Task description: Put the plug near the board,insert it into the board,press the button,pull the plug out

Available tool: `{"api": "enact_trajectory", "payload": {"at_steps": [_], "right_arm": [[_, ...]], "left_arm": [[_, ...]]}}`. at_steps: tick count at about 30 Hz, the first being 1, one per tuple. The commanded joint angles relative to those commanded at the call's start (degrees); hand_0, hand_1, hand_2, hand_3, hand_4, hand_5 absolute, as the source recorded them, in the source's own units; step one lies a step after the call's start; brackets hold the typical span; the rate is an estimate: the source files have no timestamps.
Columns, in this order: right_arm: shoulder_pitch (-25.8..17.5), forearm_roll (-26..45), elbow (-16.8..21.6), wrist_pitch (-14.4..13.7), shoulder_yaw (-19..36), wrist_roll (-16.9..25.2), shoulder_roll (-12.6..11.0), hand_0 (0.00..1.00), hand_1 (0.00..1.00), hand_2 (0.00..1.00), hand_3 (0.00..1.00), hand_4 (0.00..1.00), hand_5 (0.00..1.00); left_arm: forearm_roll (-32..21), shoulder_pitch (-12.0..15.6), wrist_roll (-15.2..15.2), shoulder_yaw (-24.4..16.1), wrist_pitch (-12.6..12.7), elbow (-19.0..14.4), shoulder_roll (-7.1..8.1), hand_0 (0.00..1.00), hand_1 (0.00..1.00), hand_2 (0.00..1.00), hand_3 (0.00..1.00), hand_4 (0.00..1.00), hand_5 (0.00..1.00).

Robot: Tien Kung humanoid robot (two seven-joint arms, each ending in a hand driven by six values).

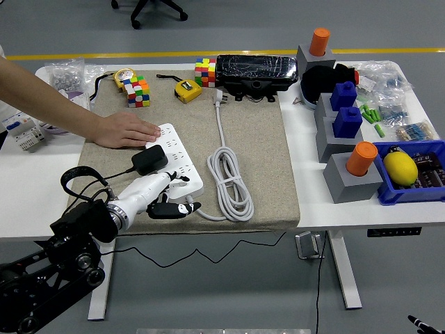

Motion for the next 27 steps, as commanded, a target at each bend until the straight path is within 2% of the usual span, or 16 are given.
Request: {"api": "enact_trajectory", "payload": {"at_steps": [1, 2, 12, 18, 20, 21, 22, 26, 27], "right_arm": [[0.0, 0.0, 0.1, 0.0, 0.0, 0.0, 0.0, 0.649, 0.643, 0.619, 0.547, 0.977, 0.547], [0.0, 0.0, 0.1, 0.0, 0.0, 0.0, 0.0, 0.649, 0.643, 0.618, 0.547, 0.977, 0.547], [-0.1, -0.1, 0.1, 0.0, 0.0, 0.0, -0.1, 0.649, 0.643, 0.617, 0.547, 0.976, 0.547], [0.0, -0.1, 0.1, 0.0, 0.2, 0.0, 0.0, 0.649, 0.643, 0.617, 0.547, 0.976, 0.546], [0.0, -0.1, 0.1, 0.0, 0.2, 0.0, 0.0, 0.649, 0.643, 0.617, 0.547, 0.976, 0.546], [0.0, -0.1, 0.1, 0.0, 0.2, 0.0, 0.0, 0.649, 0.643, 0.617, 0.547, 0.976, 0.547], [0.0, -0.1, 0.1, 0.0, 0.2, 0.0, 0.0, 0.649, 0.643, 0.617, 0.547, 0.976, 0.547], [0.1, -0.1, 0.1, 0.0, 0.1, 0.0, 0.0, 0.649, 0.643, 0.617, 0.547, 0.976, 0.547], [0.1, 0.0, 0.1, 0.0, 0.1, 0.0, 0.0, 0.649, 0.643, 0.617, 0.547, 0.977, 0.545]], "left_arm": [[-0.1, -0.1, 0.1, 0.0, -0.1, 0.3, -0.06, 0.072, 0.079, 0.147, 0.854, 0.832, 0.703], [-0.2, -0.1, 0.2, 0.1, -0.2, 0.6, -0.12, 0.073, 0.077, 0.146, 0.850, 0.876, 0.735], [-1.5, -0.1, 1.7, 0.5, -1.4, 2.0, -0.24, 0.072, 0.078, 0.146, 0.849, 0.878, 0.737], [-1.7, 0.0, 0.2, 0.1, -0.1, 1.4, -0.12, 0.072, 0.077, 0.145, 0.839, 0.878, 0.746], [-2.0, 0.1, -3.5, -0.2, 3.3, 1.6, -0.12, 0.072, 0.077, 0.145, 0.839, 0.878, 0.746], [-3.4, 0.2, -5.6, -0.5, 5.2, 1.7, -0.13, 0.093, 0.073, 0.143, 0.752, 0.876, 0.730], [-4.4, 0.3, -7.1, -0.7, 6.5, 1.9, -0.13, 0.093, 0.073, 0.143, 0.752, 0.876, 0.730], [-12.0, 0.2, -15.7, -0.8, 15.1, 3.7, -0.30, 0.093, 0.073, 0.143, 0.752, 0.876, 0.730], [-14.2, 0.2, -17.8, -0.9, 17.0, 4.1, -0.30, 0.163, 0.107, 0.194, 0.637, 0.869, 0.690]]}}
